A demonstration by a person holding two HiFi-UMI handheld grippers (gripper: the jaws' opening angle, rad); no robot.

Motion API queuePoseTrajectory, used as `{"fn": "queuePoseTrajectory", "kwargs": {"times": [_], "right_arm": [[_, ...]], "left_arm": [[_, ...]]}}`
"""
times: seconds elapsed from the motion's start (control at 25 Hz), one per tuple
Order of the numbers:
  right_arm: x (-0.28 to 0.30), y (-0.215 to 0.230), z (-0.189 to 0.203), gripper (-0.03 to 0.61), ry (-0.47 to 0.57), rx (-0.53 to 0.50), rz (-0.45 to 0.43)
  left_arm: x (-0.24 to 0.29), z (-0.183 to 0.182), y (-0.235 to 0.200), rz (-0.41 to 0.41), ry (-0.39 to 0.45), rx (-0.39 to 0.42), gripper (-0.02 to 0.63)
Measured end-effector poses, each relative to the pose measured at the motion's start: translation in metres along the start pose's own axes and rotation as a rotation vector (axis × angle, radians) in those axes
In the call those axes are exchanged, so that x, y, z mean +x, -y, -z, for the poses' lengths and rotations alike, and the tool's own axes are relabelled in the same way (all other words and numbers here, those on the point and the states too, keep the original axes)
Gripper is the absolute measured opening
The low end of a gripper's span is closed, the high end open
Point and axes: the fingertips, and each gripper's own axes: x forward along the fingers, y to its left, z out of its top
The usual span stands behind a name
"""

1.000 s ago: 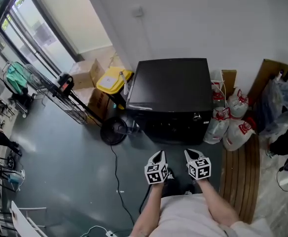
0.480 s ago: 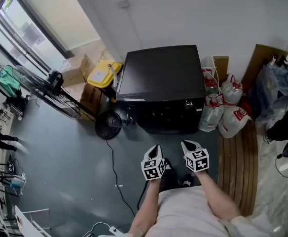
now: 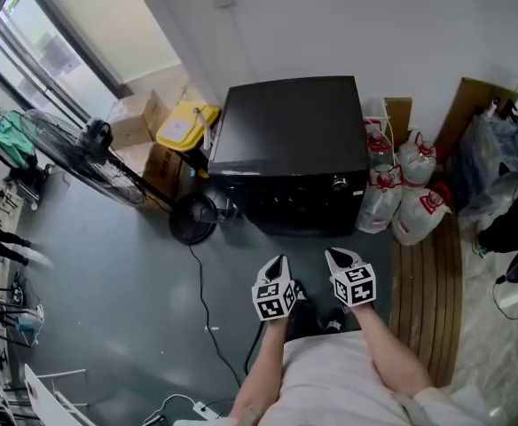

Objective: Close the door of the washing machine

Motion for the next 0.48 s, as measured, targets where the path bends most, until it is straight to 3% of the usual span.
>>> {"fn": "queuePoseTrajectory", "kwargs": {"times": [0.48], "right_arm": [[0.0016,-0.0076,0.0011,0.003,-0.005,-0.014,-0.016]], "left_arm": [[-0.0072,0.0075,-0.0093,-0.012,-0.002,-0.026,0.005]]}}
